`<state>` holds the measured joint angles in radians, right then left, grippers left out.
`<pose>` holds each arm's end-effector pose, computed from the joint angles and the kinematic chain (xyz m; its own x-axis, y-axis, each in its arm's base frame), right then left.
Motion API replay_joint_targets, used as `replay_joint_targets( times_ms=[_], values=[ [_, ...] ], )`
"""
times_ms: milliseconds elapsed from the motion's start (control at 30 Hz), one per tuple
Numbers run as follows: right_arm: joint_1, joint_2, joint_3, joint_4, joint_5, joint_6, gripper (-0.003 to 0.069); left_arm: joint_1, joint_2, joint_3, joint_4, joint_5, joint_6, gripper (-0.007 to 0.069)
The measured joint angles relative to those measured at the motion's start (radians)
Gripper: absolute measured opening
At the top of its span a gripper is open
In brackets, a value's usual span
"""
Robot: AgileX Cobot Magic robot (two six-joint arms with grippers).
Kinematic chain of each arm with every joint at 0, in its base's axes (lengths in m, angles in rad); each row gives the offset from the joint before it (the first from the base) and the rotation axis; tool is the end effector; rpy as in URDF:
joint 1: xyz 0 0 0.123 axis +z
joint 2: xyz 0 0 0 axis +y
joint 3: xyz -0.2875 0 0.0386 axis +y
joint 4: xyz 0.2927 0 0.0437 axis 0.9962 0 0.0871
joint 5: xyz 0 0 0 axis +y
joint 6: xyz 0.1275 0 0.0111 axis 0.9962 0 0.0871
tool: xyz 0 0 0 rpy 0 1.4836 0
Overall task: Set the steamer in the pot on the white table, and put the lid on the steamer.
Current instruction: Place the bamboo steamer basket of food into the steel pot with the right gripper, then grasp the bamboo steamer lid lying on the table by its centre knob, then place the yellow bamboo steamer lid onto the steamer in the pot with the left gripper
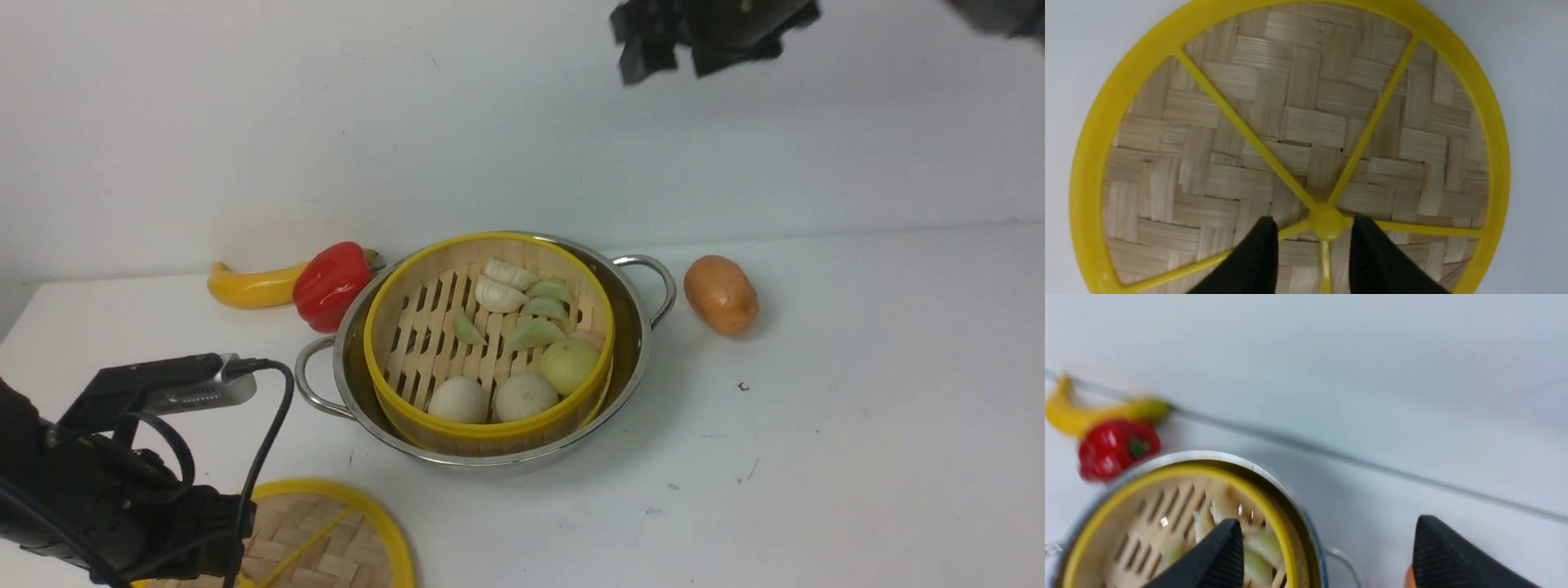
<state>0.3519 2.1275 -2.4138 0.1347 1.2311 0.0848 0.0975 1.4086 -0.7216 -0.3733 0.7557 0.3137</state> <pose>0.4980 0.2001 0.3755 -0.7566 -0.1409 -0.6385 -0.3246 0.9286 0.1798 0.2782 -0.0050 0.1411 -0.9647 -0.0593 -0.2567 0.0023 0.9724 -0.2332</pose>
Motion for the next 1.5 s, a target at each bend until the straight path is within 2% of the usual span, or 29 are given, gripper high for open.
replay_joint_targets(
  times_ms=[267,367,400,500,533,567,667,800,867,1000,1167,1300,1500],
  values=[
    [-0.088,-0.188,-0.001,0.072,0.0,-0.031,0.053,0.0,0.137,0.0,-0.039,0.0,0.024,0.0235],
    [-0.093,-0.217,-0.001,0.077,0.0,-0.039,0.053,0.0,0.155,-0.004,-0.046,0.005,0.025,0.0193],
    [-0.093,-0.226,-0.001,0.081,0.0,-0.039,0.053,0.0,0.157,-0.007,-0.049,0.011,0.026,0.0146],
    [-0.093,-0.236,0.0,0.089,0.0,-0.042,0.053,0.0,0.157,-0.017,-0.036,0.02,0.029,0.0115],
    [-0.093,-0.243,0.007,0.089,0.001,-0.043,0.053,0.0,0.157,-0.031,-0.01,0.03,0.029,0.0115],
    [-0.093,-0.264,0.034,0.082,0.001,-0.048,0.053,0.0,0.143,-0.066,0.073,0.095,0.019,0.0115],
    [-0.093,-0.315,0.104,0.033,0.001,-0.065,0.053,0.0,0.091,-0.16,0.191,0.243,-0.045,0.0115],
    [-0.093,-0.426,0.243,-0.086,0.001,-0.073,0.053,-0.022,0.003,-0.325,0.273,0.346,-0.112,0.0115],
    [-0.093,-0.483,0.315,-0.135,0.0,-0.073,0.053,-0.066,-0.006,-0.413,0.284,0.345,-0.117,0.0115],
    [-0.093,-0.632,0.506,-0.183,0.0,-0.074,0.0521,-0.224,0.063,-0.588,0.283,0.328,-0.118,0.0115],
    [-0.093,-0.842,0.795,-0.186,0.0,-0.076,0.0477,-0.384,0.308,-0.854,0.288,0.33,-0.124,0.0115],
    [-0.093,-1.003,1.017,-0.188,0.003,-0.051,0.0433,-0.452,0.504,-1.046,0.35,0.379,-0.131,0.0115],
    [-0.093,-1.192,1.196,-0.202,0.007,-0.008,0.0377,-0.482,0.65,-1.226,0.402,0.41,-0.132,0.0115]
  ],
)
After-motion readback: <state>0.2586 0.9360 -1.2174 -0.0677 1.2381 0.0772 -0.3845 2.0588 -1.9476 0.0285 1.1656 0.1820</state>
